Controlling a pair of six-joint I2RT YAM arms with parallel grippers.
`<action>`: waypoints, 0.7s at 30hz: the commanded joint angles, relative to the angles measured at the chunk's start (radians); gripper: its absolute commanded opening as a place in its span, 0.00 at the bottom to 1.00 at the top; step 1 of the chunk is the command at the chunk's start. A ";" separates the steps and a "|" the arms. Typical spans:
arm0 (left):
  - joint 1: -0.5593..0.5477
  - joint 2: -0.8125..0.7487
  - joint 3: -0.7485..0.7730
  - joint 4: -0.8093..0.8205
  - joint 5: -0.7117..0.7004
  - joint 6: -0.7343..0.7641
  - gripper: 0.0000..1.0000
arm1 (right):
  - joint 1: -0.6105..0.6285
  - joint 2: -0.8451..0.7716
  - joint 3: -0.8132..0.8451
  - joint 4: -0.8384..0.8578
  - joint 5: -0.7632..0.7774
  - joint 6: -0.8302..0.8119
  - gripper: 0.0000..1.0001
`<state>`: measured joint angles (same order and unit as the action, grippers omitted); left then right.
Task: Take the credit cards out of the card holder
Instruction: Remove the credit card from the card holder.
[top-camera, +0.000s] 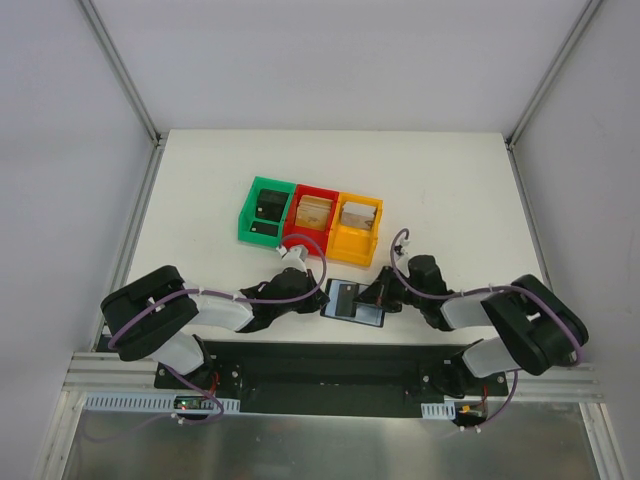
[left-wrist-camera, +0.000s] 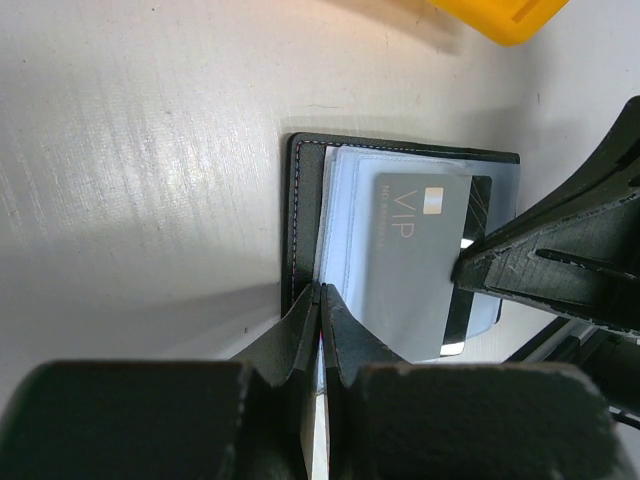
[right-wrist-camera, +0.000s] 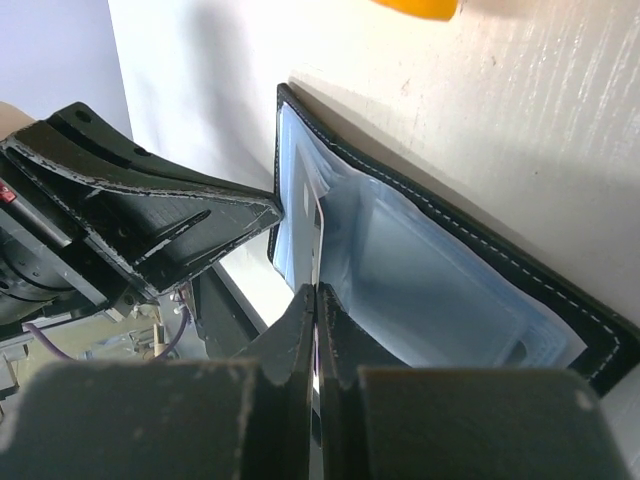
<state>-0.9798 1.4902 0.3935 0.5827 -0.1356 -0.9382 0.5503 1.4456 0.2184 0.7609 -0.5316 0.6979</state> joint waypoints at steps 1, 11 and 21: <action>0.001 0.004 -0.036 -0.126 -0.027 -0.001 0.00 | -0.013 -0.056 -0.005 -0.027 -0.008 -0.037 0.01; 0.001 -0.002 -0.038 -0.139 -0.039 -0.011 0.00 | -0.029 -0.145 -0.011 -0.133 -0.010 -0.080 0.01; 0.000 -0.007 -0.031 -0.159 -0.042 -0.011 0.00 | -0.052 -0.275 -0.025 -0.259 0.001 -0.124 0.01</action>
<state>-0.9798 1.4841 0.3901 0.5716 -0.1421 -0.9600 0.5121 1.2373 0.2001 0.5606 -0.5304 0.6186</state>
